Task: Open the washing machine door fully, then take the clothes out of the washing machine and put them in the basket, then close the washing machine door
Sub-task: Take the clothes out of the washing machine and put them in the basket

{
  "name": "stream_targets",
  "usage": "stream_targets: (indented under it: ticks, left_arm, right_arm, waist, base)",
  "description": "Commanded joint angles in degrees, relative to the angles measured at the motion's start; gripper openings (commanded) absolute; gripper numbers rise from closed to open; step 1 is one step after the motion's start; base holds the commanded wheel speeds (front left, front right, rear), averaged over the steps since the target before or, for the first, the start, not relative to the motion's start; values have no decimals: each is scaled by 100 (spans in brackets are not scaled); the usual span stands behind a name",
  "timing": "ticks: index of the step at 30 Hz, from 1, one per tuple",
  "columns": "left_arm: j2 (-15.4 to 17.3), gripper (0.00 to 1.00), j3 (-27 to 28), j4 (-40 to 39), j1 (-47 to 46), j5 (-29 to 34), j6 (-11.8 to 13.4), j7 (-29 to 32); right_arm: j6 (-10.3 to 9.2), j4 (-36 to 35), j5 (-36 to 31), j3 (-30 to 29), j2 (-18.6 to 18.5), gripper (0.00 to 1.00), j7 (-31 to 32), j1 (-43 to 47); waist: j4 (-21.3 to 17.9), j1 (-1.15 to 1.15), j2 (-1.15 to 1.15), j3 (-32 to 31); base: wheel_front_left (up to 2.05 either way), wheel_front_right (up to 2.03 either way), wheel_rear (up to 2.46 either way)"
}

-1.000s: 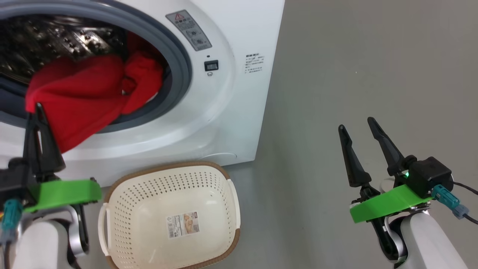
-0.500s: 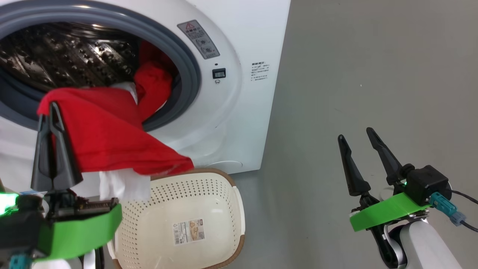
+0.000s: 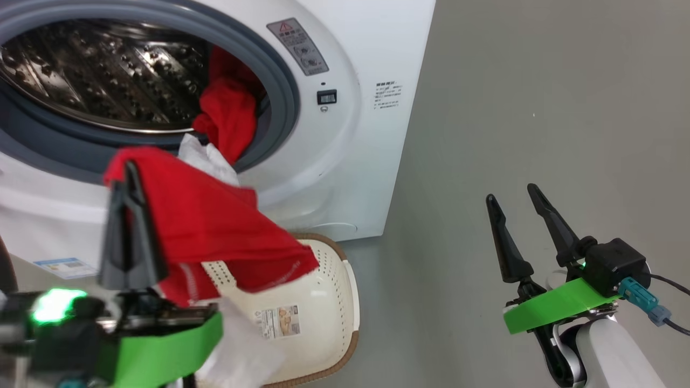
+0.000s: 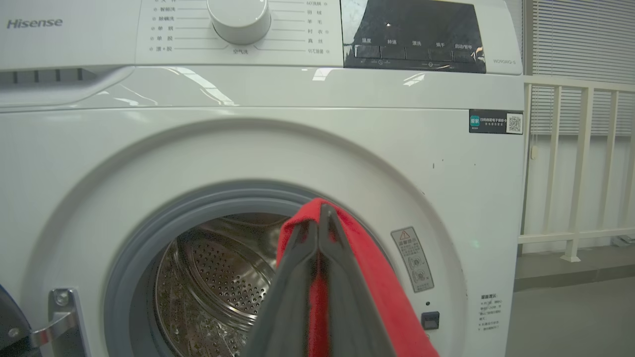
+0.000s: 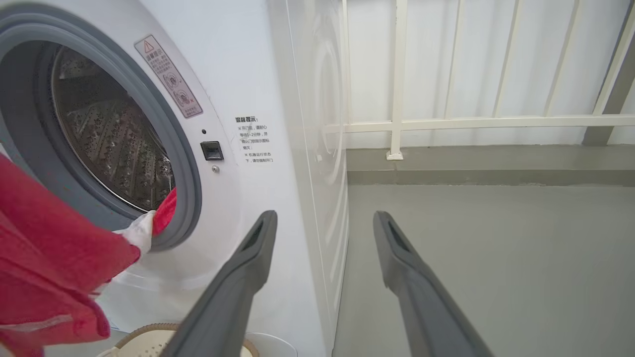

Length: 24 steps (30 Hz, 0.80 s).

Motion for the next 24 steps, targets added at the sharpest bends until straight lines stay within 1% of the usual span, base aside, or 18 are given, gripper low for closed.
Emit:
stream_targets:
  ticks: [1, 6, 7, 8, 13, 18, 19, 20, 24]
  left_arm:
    - [-25, 0, 95, 145, 6, -184, -20, -59]
    - [-149, 0, -38, 1069, -123, -561, -101, -66]
    - [-167, 0, -29, 1242, -170, -653, -114, -67]
    - [-167, 0, -29, 1242, -170, -653, -114, -67]
    - [-215, 0, 43, 2286, -453, -1047, -256, -68]
    - [-231, 0, 122, 3611, -787, -1583, -465, -68]
    - [-232, 0, 88, 4164, -944, -1820, -531, -68]
    - [-233, 0, 81, 4410, -1039, -1934, -566, -68]
    - [-233, 0, -67, 5593, -1424, -2167, -779, -68]
  right_arm:
    - [39, -163, -67, 162, 17, 100, -37, -89]
    - [39, -201, -56, 168, -24, 100, -37, -179]
    - [39, -214, -55, 168, -30, 100, -37, -203]
    - [39, -214, -55, 168, -30, 100, -37, -203]
    - [39, -237, -33, 163, -56, 100, -37, -293]
    - [39, -240, -4, 218, -43, 100, -37, -386]
    - [39, -245, 14, 241, -38, 100, -37, -436]
    - [39, -250, 19, 246, -36, 100, -37, -457]
    - [39, -264, 26, 278, -26, 100, -37, -508]
  waist:
    - [13, 0, 0, 106]
    - [0, 0, 0, 338]
    - [-11, 0, 0, 390]
    - [-11, 0, 0, 390]
    - [-81, 0, 0, 618]
    - [-201, 0, 0, 821]
    - [-248, 0, 0, 901]
    - [-267, 0, 0, 935]
    - [-356, 0, 0, 1052]
  base:
    - [0, 0, 0]
    - [0, 0, 0]
    - [0, 0, 0]
    - [0, 0, 0]
    - [0, 0, 0]
    - [0, 0, 0]
    - [0, 0, 0]
    - [0, 0, 0]
    - [0, 0, 0]
